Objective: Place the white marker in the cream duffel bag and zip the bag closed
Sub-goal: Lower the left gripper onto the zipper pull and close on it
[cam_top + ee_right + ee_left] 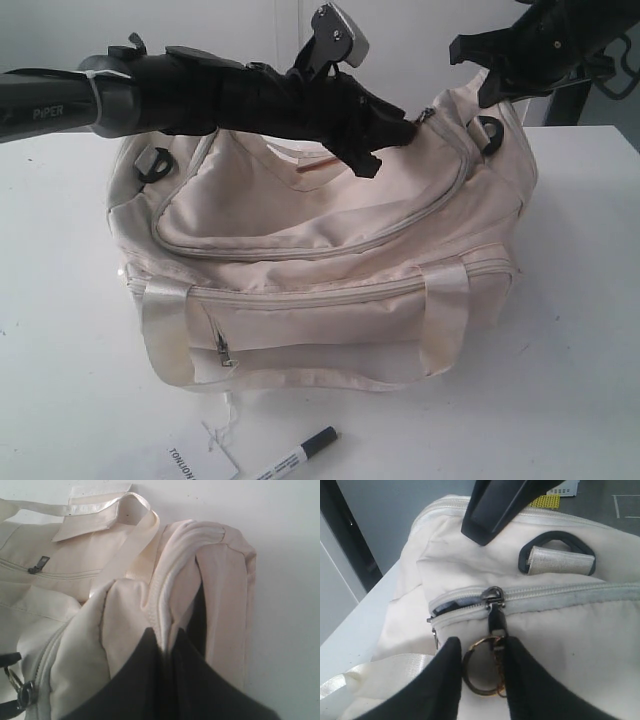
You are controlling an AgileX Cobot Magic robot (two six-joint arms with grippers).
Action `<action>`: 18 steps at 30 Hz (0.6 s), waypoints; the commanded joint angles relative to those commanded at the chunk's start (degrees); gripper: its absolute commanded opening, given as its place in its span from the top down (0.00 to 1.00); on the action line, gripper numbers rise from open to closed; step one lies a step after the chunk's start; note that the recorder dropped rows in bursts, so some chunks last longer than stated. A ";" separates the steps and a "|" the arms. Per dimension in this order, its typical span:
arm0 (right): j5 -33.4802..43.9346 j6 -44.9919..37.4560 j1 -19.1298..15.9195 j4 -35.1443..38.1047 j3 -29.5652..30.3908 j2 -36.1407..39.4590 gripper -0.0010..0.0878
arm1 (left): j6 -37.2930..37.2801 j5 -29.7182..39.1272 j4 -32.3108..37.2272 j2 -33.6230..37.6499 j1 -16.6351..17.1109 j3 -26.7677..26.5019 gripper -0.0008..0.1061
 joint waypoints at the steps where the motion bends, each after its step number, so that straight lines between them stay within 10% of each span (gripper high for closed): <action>1: 0.00 0.00 0.00 0.00 0.00 0.00 0.99 | 0.00 0.43 0.00 0.00 0.00 0.00 0.80; 18: 0.00 0.00 0.00 0.11 0.00 0.00 0.99 | -7.72 8.46 5.22 -2.26 0.00 0.00 0.87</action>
